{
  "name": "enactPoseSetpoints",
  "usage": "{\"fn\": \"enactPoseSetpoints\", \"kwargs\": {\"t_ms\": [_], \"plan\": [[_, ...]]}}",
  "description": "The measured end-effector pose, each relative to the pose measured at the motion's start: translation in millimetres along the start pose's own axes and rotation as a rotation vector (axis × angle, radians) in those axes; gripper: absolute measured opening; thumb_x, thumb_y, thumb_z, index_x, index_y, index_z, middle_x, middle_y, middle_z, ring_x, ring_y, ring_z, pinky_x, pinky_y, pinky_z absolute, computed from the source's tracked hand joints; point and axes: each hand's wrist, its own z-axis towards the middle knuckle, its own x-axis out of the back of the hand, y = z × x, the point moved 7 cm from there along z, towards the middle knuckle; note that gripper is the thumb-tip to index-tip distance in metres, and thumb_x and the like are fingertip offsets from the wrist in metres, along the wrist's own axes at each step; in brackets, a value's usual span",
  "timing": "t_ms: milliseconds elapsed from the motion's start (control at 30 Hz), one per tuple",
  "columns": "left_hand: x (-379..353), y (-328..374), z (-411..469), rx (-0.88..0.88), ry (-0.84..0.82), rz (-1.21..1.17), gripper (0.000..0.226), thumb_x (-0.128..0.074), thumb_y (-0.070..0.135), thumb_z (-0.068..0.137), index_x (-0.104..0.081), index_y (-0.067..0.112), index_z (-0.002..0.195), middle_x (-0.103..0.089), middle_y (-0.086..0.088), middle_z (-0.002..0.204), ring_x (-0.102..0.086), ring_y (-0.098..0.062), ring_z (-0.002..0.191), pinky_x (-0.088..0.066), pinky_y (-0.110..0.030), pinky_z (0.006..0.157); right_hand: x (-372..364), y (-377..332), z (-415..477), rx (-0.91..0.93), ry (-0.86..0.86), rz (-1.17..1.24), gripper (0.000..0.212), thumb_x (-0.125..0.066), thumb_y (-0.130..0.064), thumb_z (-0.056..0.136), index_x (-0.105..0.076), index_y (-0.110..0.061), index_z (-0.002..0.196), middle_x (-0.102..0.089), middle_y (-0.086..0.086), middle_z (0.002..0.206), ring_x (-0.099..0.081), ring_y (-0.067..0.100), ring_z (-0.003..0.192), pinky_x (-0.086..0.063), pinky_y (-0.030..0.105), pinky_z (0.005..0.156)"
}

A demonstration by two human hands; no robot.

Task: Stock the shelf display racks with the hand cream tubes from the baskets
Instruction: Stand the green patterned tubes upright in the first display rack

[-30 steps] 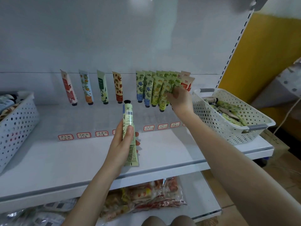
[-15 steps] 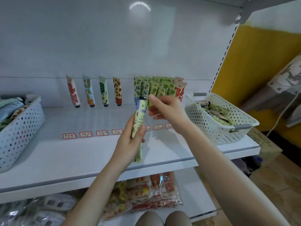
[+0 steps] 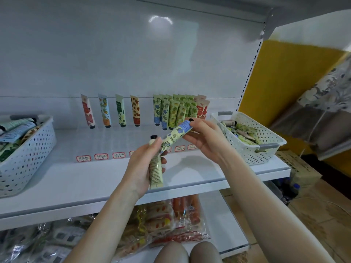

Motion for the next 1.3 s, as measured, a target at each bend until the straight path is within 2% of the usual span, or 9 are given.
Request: {"fn": "enactPoseSetpoints", "kwargs": {"t_ms": [233, 433, 600, 767, 900, 1000, 1133, 1200, 1300], "plan": [[4, 2, -3, -0.052, 0.057, 0.013, 0.013, -0.062, 0.014, 0.086, -0.061, 0.012, 0.099, -0.066, 0.0, 0.074, -0.061, -0.006, 0.061, -0.046, -0.02, 0.046, 7, 5, -5, -0.011, -0.043, 0.042, 0.015, -0.044, 0.005, 0.091, -0.059, 0.003, 0.092, -0.069, 0.015, 0.084, -0.069, 0.02, 0.075, -0.059, 0.029, 0.071], [23, 10, 3, -0.178, 0.227, 0.116, 0.017, -0.067, 0.016, 0.083, -0.058, 0.017, 0.096, -0.065, 0.001, 0.086, -0.06, -0.006, 0.068, -0.047, -0.02, 0.047, 16, 31, -7, -0.098, -0.084, -0.391, 0.006, -0.061, -0.003, 0.085, -0.064, -0.005, 0.09, -0.063, 0.009, 0.088, -0.065, 0.015, 0.075, -0.058, 0.022, 0.068], [31, 12, 9, -0.243, 0.24, 0.281, 0.024, -0.07, 0.018, 0.081, -0.054, 0.02, 0.098, -0.063, -0.003, 0.09, -0.062, -0.007, 0.07, -0.05, -0.026, 0.058, 3, 48, -11, -0.134, -0.339, -0.91, 0.023, -0.072, -0.008, 0.078, -0.065, -0.027, 0.089, -0.069, -0.004, 0.081, -0.064, 0.005, 0.074, -0.053, 0.023, 0.078], [39, 15, 21, -0.263, 0.258, 0.334, 0.03, -0.071, 0.019, 0.08, -0.054, 0.018, 0.104, -0.063, -0.004, 0.092, -0.059, -0.016, 0.08, -0.049, -0.036, 0.071, -16, 57, -3, -0.024, -0.371, -1.025, 0.015, -0.074, -0.008, 0.077, -0.066, -0.019, 0.084, -0.064, -0.012, 0.068, -0.057, -0.008, 0.059, -0.046, 0.011, 0.064], [50, 13, 29, -0.249, 0.284, 0.321, 0.033, -0.069, 0.021, 0.083, -0.052, 0.015, 0.111, -0.06, -0.004, 0.09, -0.058, -0.011, 0.074, -0.049, -0.032, 0.066, -16, 54, 17, 0.064, -0.256, -1.108, 0.013, -0.075, -0.011, 0.076, -0.067, -0.012, 0.086, -0.063, -0.006, 0.072, -0.057, -0.002, 0.062, -0.048, 0.024, 0.068], [64, 7, 35, -0.208, 0.31, 0.303, 0.032, -0.065, 0.023, 0.086, -0.052, 0.014, 0.114, -0.062, -0.01, 0.098, -0.058, -0.011, 0.072, -0.046, -0.025, 0.058, -8, 38, 44, 0.183, 0.005, -1.062, 0.018, -0.076, -0.013, 0.073, -0.062, -0.002, 0.077, -0.067, 0.016, 0.079, -0.062, 0.027, 0.072, -0.053, 0.047, 0.073], [77, -2, 39, -0.157, 0.323, 0.29, 0.033, -0.062, 0.025, 0.088, -0.053, 0.013, 0.116, -0.064, -0.008, 0.1, -0.058, -0.011, 0.071, -0.048, -0.026, 0.06, -10, 21, 75, 0.307, 0.251, -1.017, 0.024, -0.069, -0.008, 0.075, -0.055, 0.011, 0.074, -0.061, 0.029, 0.073, -0.047, 0.017, 0.058, -0.038, 0.027, 0.055], [79, -2, 40, -0.136, 0.326, 0.247, 0.028, -0.06, 0.027, 0.089, -0.054, 0.012, 0.113, -0.066, -0.006, 0.093, -0.057, -0.011, 0.069, -0.049, -0.027, 0.061, -15, 19, 85, 0.336, 0.307, -1.005, 0.023, -0.065, -0.007, 0.078, -0.047, -0.007, 0.065, -0.052, 0.011, 0.058, -0.04, 0.013, 0.051, -0.03, 0.021, 0.047], [81, 2, 45, -0.099, 0.317, 0.164, 0.022, -0.055, 0.026, 0.093, -0.053, 0.011, 0.109, -0.063, -0.003, 0.08, -0.057, -0.003, 0.053, -0.05, -0.022, 0.05, -22, 28, 103, 0.329, 0.349, -0.979, 0.017, -0.059, -0.008, 0.084, -0.044, -0.012, 0.078, -0.051, -0.001, 0.068, -0.043, 0.013, 0.059, -0.033, 0.023, 0.049]]}}
